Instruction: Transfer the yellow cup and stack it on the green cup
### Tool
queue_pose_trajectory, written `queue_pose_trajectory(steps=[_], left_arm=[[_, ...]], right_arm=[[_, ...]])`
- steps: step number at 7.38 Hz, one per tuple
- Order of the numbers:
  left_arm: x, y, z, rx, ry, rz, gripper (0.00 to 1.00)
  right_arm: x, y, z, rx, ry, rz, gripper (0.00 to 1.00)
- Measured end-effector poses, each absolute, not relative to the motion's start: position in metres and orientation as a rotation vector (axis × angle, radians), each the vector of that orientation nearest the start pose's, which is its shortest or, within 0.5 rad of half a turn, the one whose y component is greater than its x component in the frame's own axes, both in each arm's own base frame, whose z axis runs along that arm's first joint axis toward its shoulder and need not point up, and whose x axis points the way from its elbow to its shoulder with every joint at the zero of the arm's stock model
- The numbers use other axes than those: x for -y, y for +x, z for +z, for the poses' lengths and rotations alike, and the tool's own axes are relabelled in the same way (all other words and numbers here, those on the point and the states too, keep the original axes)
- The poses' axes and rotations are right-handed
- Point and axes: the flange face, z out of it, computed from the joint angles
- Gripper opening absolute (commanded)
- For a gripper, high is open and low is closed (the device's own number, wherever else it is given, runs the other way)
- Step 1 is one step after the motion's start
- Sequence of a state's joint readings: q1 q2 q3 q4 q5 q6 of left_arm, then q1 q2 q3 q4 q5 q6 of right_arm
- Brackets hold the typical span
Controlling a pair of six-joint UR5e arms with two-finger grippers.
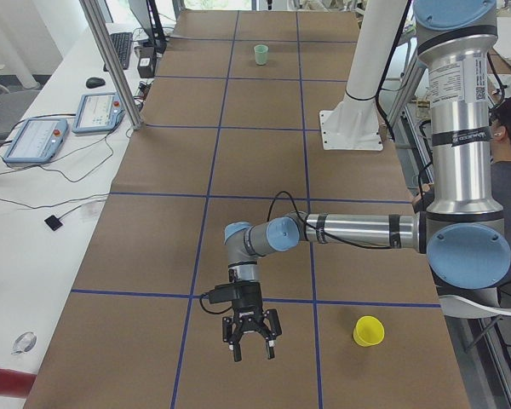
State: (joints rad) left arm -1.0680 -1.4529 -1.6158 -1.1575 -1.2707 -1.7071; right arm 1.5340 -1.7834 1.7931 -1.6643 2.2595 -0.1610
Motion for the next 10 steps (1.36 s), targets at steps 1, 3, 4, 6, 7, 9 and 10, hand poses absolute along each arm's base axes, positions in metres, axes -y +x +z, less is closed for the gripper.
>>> queue_pose_trajectory(steps=[1,3,4,6,7,9,10], left_arm=[[0.412,0.069,0.738,0.639,-0.022,-1.16,1.0],[0.399,0.107,0.732,0.719,-0.107,-1.29,1.0],[0.389,0.118,0.735,0.766,-0.132,-1.365,1.0],[0.368,0.136,0.744,0.879,-0.189,-1.517,1.0],[0.353,0.149,0.748,0.94,-0.243,-1.565,1.0],[0.33,0.167,0.763,1.053,-0.323,-1.637,1.0],[0.321,0.171,0.774,1.102,-0.35,-1.663,1.0]], right_arm=[[0.398,0.055,0.659,0.693,-0.038,-0.161,1.0],[0.397,0.055,0.659,0.693,-0.038,-0.161,1.0],[0.397,0.055,0.659,0.693,-0.038,-0.161,1.0],[0.397,0.055,0.659,0.695,-0.038,-0.161,1.0],[0.398,0.055,0.659,0.696,-0.037,-0.162,1.0],[0.399,0.055,0.658,0.697,-0.033,-0.164,1.0],[0.399,0.055,0.656,0.697,-0.03,-0.165,1.0]])
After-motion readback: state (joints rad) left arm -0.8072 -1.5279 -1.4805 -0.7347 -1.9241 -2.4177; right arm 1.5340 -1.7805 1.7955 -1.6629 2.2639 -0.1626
